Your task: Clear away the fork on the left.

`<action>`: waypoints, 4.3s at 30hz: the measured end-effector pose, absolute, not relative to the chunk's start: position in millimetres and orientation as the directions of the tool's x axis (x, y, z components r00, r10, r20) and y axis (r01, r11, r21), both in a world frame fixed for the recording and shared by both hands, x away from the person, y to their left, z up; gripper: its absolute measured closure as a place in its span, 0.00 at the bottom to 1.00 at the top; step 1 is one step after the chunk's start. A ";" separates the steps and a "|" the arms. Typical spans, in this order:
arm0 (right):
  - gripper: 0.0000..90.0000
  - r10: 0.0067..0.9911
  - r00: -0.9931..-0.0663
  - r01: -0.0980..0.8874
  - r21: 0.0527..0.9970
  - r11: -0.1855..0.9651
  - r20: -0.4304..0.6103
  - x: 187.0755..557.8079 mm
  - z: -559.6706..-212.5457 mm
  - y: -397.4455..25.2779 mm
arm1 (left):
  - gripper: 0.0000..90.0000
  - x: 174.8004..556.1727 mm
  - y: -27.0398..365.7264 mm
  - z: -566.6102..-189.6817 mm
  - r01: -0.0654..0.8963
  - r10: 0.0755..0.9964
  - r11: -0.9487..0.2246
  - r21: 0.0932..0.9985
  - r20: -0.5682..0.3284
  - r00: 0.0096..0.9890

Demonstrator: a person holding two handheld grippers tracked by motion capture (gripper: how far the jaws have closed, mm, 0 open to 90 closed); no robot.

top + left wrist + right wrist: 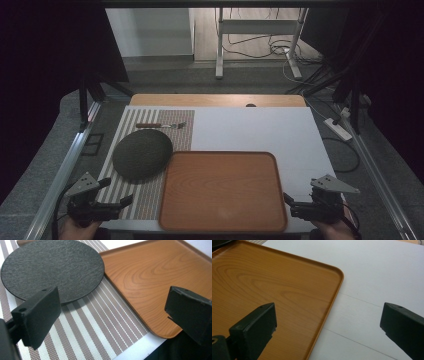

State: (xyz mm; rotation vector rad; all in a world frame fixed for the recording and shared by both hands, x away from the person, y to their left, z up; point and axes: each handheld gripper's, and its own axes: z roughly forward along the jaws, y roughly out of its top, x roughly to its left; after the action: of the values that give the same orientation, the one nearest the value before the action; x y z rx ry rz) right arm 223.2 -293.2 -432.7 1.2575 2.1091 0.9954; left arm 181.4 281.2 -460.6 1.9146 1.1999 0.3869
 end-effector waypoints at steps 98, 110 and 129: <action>0.01 0.852 -0.519 0.510 0.773 0.378 -0.074 221.9 -433.8 -287.3 | 0.00 282.9 255.0 -467.5 0.627 0.814 -0.289 0.723 -0.159 0.559; 0.01 0.852 -0.518 0.512 0.772 0.377 -0.072 222.0 -433.8 -287.5 | 0.00 308.5 254.4 -471.1 0.641 0.807 -0.282 0.714 -0.185 0.561; 0.02 0.851 -0.520 0.511 0.776 0.370 -0.064 222.2 -433.8 -288.1 | 0.00 346.2 253.3 -478.9 0.640 0.821 -0.278 0.716 -0.169 0.545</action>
State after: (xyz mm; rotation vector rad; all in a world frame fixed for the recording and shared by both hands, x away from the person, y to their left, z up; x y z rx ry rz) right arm 222.2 -288.1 -433.8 1.1773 2.1765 0.9915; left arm 346.2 253.3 -478.9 2.0153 1.1777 0.3001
